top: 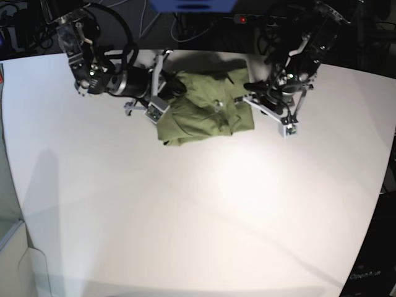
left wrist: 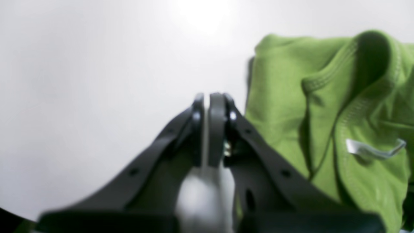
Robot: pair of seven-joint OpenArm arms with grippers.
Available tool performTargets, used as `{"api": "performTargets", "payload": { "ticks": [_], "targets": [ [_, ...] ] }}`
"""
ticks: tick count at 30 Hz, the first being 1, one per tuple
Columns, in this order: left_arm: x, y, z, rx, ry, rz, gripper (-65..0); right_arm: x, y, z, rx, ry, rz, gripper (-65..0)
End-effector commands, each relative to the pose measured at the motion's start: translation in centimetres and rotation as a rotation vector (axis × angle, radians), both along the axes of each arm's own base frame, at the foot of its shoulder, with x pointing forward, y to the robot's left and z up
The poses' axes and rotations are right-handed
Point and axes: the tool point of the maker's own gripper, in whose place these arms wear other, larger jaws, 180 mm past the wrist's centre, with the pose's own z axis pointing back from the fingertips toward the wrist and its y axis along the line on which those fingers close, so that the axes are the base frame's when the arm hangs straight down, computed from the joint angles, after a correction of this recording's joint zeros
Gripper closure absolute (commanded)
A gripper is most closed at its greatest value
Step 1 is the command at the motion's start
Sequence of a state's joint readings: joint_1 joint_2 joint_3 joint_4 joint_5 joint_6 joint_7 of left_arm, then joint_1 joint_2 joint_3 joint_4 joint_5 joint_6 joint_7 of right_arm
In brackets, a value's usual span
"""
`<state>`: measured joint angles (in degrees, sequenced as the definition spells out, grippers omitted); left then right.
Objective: Fold the T-shirt properly
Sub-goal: 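Open the right gripper and press the bundle flat with both grippers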
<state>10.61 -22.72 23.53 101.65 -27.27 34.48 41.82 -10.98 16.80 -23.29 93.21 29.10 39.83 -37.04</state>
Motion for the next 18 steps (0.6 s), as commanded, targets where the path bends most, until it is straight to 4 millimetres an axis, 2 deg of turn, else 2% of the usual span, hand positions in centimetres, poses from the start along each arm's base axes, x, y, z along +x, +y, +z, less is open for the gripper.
{"api": "performTargets", "payload": {
  "ticks": [1,4,9,15,18],
  "targets": [
    [1.0,0.1,1.1,0.002,-0.048,-0.004,-2.3,0.9,0.2,1.4,0.022,-0.044,0.005,-0.3],
    [1.0,0.1,1.1,0.002,-0.048,-0.004,-2.3,1.3,0.9,3.7,0.043,-0.114,0.025,-0.6],
    [0.7,0.1,0.9,0.004,-0.04,-0.004,-2.3,1.5,0.8,6.6,-0.005,-0.203,0.077,-0.7],
    [0.3,-0.8,1.5,-0.017,-0.049,-0.026,-2.3,1.7,0.5,7.1,-0.021,-0.22,0.085,-0.7],
    [0.0,-2.3,2.5,-0.048,-0.069,-0.06,-2.3,1.7,-0.4,6.7,-0.048,-0.219,0.091,-0.7]
  ]
}}
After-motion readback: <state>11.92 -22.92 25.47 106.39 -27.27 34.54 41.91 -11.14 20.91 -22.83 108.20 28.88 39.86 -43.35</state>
